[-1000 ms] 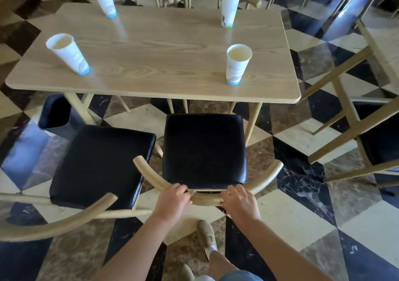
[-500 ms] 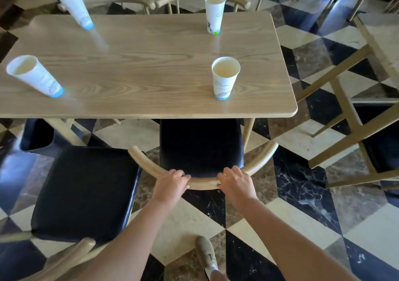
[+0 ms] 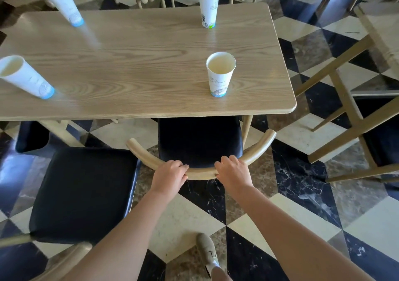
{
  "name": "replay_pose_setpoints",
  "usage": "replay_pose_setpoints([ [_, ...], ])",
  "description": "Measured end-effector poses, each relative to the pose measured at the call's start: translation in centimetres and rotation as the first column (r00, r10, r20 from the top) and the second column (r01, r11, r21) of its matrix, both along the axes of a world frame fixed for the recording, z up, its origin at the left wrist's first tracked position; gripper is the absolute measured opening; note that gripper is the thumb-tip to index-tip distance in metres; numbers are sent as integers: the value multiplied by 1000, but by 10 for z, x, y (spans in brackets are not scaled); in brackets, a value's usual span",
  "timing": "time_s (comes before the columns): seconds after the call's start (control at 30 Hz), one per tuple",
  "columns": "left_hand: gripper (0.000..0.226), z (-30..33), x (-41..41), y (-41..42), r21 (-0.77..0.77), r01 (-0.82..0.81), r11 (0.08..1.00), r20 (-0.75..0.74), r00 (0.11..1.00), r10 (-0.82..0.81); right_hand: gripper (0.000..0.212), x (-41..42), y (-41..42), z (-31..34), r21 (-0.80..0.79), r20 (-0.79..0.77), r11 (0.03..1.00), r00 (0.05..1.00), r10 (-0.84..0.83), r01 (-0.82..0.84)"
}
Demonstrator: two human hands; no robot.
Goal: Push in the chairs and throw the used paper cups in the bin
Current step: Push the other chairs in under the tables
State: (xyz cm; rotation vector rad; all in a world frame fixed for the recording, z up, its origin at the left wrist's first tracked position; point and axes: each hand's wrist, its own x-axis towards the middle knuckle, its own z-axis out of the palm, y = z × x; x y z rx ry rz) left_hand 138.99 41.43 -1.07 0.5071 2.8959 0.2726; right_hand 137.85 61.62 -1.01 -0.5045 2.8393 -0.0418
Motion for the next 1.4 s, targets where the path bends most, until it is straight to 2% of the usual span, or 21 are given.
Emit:
replay_pose_setpoints([
  [0.17, 46, 16, 13, 1, 33, -20, 999, -6, 1000, 20, 26, 16, -13, 14, 19, -30, 999, 999, -44, 44],
  [0.3, 39, 41, 41, -21, 67, -72, 995, -78, 994, 78, 23, 36, -44, 40, -13, -43, 1000, 999, 0, -1],
  [0.43, 28, 72, 85, -64, 50, -149, 988, -117, 981, 154, 23, 67, -97, 73, -60, -62, 996, 996, 69, -73],
  [0.67, 33, 108, 195, -163, 0, -259, 966, -189, 949, 254, 23, 155, -208, 116, -110, -117, 977, 978, 173, -185],
  [0.8, 40, 114, 259, -216, 30, -321, 947, -210, 924, 319, 25, 208, -266, 122, -98, -133, 953, 953, 274, -287],
  [1.07, 42, 118, 336, -299, -20, -424, 905, -138, 898, 418, 24, 267, -353, 123, -49, -106, 913, 911, 398, -405],
  [1.27, 42, 104, 338, -353, -61, -479, 876, -73, 877, 475, 35, 262, -399, 101, -91, -65, 891, 895, 441, -445],
  [1.4, 43, 93, 332, -378, -73, -454, 888, -38, 891, 453, 39, 257, -423, 86, -105, -29, 892, 898, 439, -439],
])
